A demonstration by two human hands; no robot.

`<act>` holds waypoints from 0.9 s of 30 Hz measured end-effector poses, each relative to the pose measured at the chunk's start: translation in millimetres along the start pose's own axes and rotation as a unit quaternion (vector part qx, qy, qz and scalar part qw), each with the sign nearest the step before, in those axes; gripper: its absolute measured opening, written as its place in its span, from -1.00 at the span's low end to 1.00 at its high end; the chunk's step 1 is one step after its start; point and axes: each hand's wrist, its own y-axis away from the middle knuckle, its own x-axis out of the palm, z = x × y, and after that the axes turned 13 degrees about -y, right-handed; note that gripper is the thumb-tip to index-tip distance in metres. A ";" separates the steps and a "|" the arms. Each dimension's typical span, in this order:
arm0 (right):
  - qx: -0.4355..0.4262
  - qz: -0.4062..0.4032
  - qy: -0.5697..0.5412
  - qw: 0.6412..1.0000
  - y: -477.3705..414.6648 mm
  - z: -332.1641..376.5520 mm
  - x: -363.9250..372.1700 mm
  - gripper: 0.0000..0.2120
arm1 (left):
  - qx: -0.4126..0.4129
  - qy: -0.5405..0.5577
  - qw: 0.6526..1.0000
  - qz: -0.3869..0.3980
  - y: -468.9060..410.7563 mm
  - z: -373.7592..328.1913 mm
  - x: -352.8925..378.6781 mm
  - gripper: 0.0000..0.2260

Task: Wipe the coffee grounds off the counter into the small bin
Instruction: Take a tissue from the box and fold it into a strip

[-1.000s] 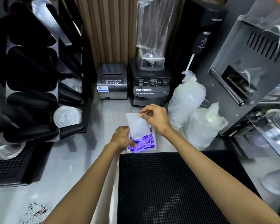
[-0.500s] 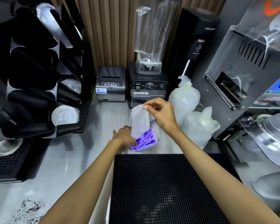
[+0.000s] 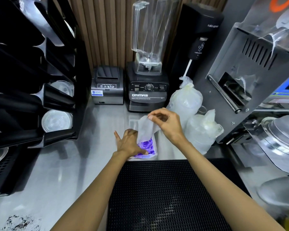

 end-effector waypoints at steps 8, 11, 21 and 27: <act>-0.057 -0.068 -0.091 0.992 -19.1 47.7 -12.8 -0.89 | -0.015 0.052 0.997 0.059 4.2 8.6 -9.0 -0.20; -0.041 -0.015 -0.074 0.996 -13.3 48.4 -0.2 -0.83 | -0.016 0.222 0.975 0.006 13.3 22.0 -28.9 0.02; -0.026 0.124 -0.023 0.992 17.2 107.6 69.9 -0.90 | 0.121 0.297 0.887 -0.331 115.3 75.5 -144.8 -0.83; -0.058 0.125 -0.080 0.987 58.6 169.5 123.9 -0.88 | 0.124 0.333 0.860 -0.365 172.3 131.5 -179.4 -0.93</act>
